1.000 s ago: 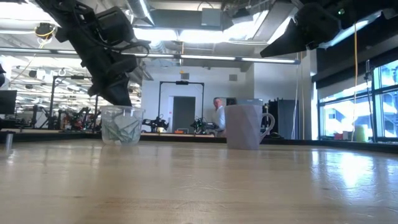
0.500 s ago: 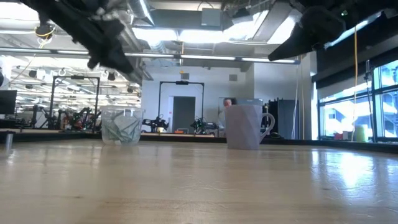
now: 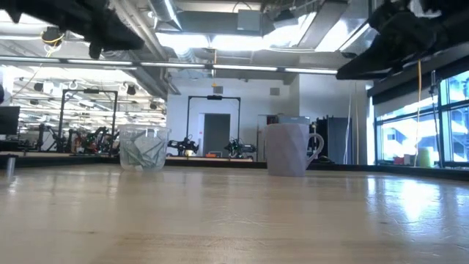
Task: Pick and place Stevia / Truvia into bins
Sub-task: Return to Home Position
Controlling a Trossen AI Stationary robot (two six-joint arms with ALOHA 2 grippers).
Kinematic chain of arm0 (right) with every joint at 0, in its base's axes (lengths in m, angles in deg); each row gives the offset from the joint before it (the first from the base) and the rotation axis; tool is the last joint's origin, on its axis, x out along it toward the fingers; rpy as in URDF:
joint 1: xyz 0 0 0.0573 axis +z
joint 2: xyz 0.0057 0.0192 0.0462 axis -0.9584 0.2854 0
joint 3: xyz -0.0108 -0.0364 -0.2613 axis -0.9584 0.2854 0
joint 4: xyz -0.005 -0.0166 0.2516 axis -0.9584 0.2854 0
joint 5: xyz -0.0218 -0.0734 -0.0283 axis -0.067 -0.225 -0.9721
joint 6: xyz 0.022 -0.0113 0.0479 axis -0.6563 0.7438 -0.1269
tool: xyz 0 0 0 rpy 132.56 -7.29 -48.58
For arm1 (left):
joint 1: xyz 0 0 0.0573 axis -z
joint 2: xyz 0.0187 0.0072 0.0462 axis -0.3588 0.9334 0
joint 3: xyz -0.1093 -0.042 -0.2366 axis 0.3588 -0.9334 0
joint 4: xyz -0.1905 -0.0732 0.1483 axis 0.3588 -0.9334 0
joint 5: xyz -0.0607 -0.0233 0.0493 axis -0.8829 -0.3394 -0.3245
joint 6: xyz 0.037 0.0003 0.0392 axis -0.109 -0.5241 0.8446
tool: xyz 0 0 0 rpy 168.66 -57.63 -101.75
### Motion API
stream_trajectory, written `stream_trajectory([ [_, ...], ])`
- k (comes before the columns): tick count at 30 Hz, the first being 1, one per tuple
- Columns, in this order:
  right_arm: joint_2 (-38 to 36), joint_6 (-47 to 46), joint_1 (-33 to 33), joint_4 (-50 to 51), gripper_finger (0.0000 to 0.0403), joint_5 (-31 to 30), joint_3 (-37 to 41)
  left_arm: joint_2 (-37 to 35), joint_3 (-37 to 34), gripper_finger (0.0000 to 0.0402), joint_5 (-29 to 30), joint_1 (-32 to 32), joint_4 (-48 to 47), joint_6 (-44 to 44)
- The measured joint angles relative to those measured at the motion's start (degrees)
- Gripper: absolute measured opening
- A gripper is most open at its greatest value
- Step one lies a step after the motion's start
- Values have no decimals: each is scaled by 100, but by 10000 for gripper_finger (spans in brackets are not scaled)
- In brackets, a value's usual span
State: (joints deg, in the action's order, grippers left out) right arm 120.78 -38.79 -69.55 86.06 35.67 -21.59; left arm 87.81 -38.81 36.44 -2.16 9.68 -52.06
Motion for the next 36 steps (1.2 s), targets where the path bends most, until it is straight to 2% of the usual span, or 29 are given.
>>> stream_trajectory([
  [4, -600, 26, -151, -224, 139, 387, 287, -533, -572, 65, -81, 38, 425, 27],
  [9, -1257, -22, -309, -216, 139, 852, 644, -1191, -1048, 65, -78, 38, 454, -29],
  [18, -2358, -158, -503, -171, 139, 878, 1264, -2384, -1592, 65, -78, 38, 418, 1],
  [30, -3700, -168, -521, 70, 139, 878, 1815, -2410, -1850, 65, -146, 33, 629, 136],
  [36, -3900, -140, -521, -28, 139, 966, 1848, -2412, -2206, 65, -183, 33, 1105, 96],
])
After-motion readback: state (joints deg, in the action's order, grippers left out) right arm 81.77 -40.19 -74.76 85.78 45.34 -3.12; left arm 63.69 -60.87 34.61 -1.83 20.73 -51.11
